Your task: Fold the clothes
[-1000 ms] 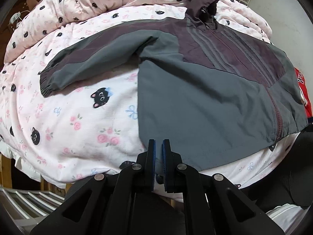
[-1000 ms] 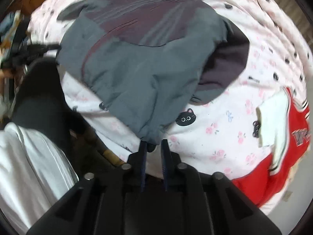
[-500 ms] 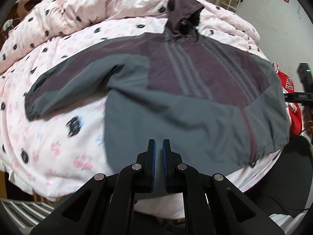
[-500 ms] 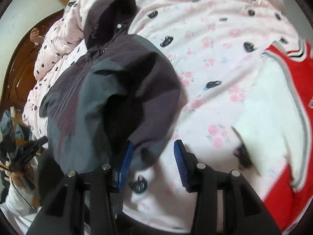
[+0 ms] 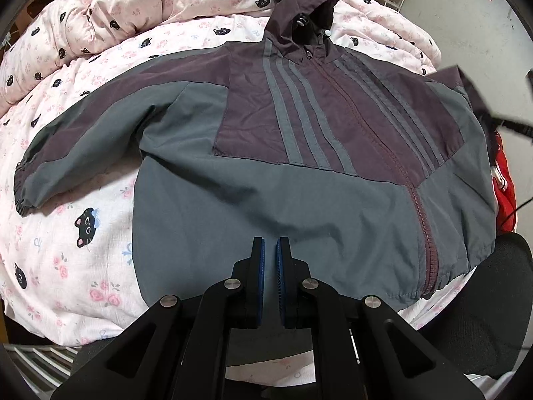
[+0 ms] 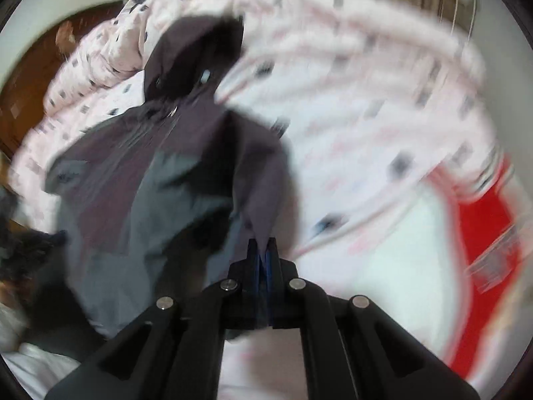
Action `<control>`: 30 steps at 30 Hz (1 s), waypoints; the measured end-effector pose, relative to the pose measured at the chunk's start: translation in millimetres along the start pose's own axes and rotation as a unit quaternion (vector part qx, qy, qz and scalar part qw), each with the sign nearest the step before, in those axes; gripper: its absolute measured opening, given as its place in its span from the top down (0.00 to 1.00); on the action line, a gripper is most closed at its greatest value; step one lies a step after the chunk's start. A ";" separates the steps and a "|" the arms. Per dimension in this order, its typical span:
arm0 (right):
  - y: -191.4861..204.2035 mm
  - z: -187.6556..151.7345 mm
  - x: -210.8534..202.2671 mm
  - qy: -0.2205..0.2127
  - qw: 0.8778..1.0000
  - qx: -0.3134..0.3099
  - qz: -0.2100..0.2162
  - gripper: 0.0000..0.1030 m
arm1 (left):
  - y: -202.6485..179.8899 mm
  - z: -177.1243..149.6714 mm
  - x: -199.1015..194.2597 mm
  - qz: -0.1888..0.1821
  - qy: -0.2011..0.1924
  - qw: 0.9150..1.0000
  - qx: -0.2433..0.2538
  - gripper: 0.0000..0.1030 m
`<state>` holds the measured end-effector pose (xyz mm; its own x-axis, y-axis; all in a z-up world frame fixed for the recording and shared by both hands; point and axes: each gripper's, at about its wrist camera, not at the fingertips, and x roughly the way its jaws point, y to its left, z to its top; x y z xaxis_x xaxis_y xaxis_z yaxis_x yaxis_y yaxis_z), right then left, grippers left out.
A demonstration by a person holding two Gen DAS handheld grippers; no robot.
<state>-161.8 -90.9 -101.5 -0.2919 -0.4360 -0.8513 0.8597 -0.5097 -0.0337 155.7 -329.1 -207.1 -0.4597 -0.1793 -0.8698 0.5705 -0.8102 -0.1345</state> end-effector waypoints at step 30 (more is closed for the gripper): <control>-152.7 -27.7 -5.1 0.014 0.992 0.097 0.079 0.50 | 6.1 2.5 1.7 -0.003 0.011 1.000 -0.007 0.95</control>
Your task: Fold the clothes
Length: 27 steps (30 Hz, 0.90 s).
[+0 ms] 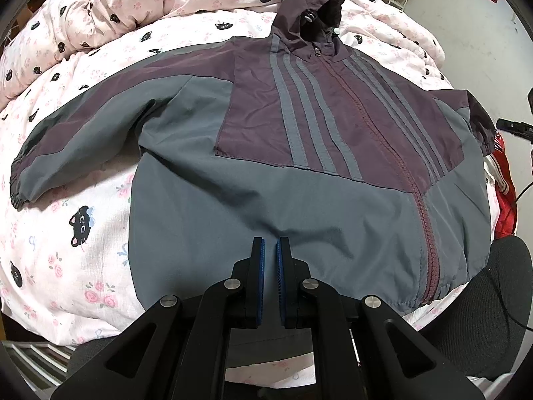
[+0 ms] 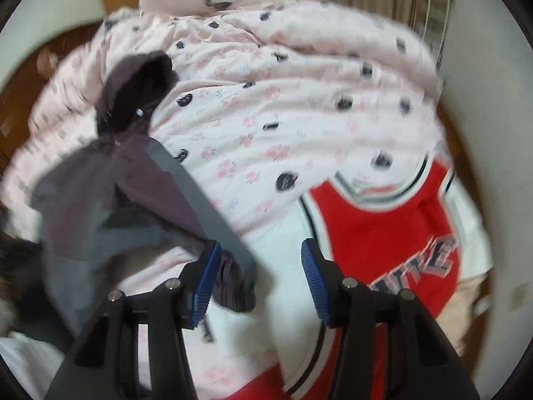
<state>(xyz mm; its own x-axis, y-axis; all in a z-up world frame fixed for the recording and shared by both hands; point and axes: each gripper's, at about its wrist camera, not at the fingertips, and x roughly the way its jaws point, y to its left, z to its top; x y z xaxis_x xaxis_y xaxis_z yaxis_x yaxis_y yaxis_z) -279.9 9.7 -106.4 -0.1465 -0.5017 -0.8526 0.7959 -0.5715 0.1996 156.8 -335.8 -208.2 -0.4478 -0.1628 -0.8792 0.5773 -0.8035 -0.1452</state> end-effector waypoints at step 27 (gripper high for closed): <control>-98.8 -5.8 6.5 0.040 0.930 0.272 0.244 0.92 | -0.8 2.2 2.9 0.009 0.007 1.000 0.005 0.94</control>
<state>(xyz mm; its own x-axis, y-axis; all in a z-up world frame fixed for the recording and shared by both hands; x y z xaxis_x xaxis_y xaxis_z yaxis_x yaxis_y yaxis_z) -356.1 66.7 -134.5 0.2148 -0.7503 -0.6252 0.3386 -0.5433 0.7683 153.5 -336.9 -209.6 -0.4283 -0.1688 -0.8877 0.5782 -0.8061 -0.1257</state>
